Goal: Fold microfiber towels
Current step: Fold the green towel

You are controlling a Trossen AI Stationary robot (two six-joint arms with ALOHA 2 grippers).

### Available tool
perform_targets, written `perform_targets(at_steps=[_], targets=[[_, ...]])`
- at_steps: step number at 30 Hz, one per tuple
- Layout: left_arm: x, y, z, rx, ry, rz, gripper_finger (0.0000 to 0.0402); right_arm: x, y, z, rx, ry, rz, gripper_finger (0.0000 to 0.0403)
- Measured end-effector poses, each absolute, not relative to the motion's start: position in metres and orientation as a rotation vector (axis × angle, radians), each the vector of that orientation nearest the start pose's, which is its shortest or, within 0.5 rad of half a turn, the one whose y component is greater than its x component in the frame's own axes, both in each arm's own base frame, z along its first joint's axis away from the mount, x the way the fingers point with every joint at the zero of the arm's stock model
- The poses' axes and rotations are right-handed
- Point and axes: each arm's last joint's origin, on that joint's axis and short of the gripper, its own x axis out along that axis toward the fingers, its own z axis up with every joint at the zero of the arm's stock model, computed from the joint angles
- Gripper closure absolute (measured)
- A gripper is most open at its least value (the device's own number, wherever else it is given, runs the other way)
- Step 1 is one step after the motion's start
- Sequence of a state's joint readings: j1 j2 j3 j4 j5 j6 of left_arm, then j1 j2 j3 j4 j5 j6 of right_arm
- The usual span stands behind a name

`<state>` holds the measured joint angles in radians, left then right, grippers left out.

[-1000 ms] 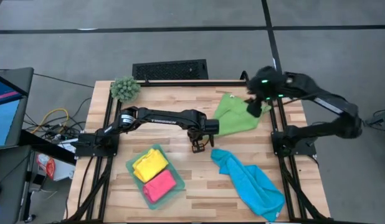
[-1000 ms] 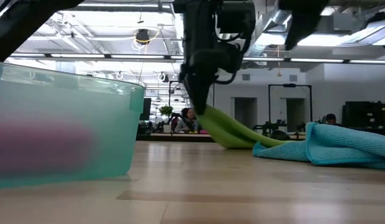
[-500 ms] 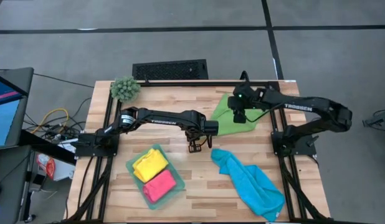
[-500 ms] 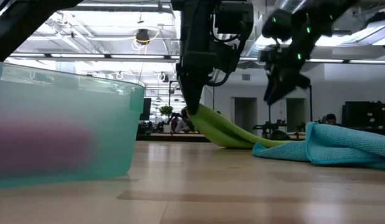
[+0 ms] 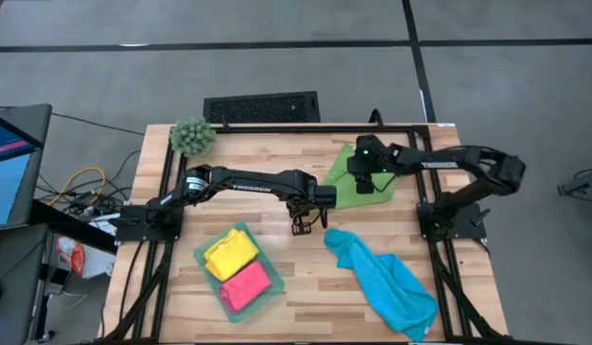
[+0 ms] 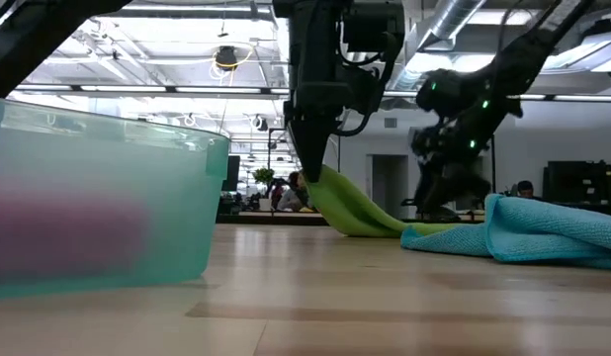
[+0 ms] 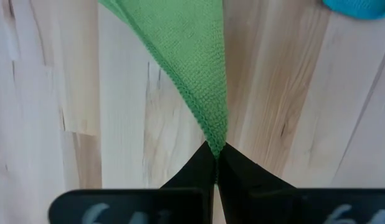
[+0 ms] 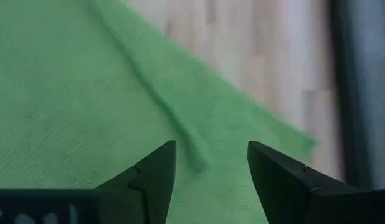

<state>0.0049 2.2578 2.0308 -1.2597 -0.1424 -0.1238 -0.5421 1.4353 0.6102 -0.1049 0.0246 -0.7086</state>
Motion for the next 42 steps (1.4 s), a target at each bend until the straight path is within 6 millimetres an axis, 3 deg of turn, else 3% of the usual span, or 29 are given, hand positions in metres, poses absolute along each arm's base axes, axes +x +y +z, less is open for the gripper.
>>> perform_targets(at_steps=[7, 15, 30, 33, 38, 42], targets=[[0.448, 0.006, 0.215, 0.005, 1.475, 0.204, 0.0400, 0.229, -0.145, 0.126, -0.374, 1.133, -0.182, 0.0180], [0.448, 0.006, 0.215, 0.008, 1.471, 0.206, 0.0400, 0.238, -0.154, 0.125, -0.372, 1.156, -0.213, 0.0193], [0.451, 0.006, 0.216, 0.004, 1.434, 0.205, 0.0400, 0.240, -0.158, 0.132, -0.396, 1.158, -0.230, 0.0381], [0.451, 0.007, 0.216, 0.003, 1.433, 0.206, 0.0400, 0.240, -0.154, 0.133, -0.376, 1.193, -0.209, 0.0394], [0.445, 0.009, 0.224, 0.002, 1.456, 0.213, 0.0400, 0.242, -0.144, 0.168, -0.359, 1.210, -0.176, 0.0398], [0.432, 0.013, 0.253, -0.011, 1.424, 0.236, 0.0400, 0.239, -0.130, 0.224, -0.369, 1.112, -0.195, 0.0400]])
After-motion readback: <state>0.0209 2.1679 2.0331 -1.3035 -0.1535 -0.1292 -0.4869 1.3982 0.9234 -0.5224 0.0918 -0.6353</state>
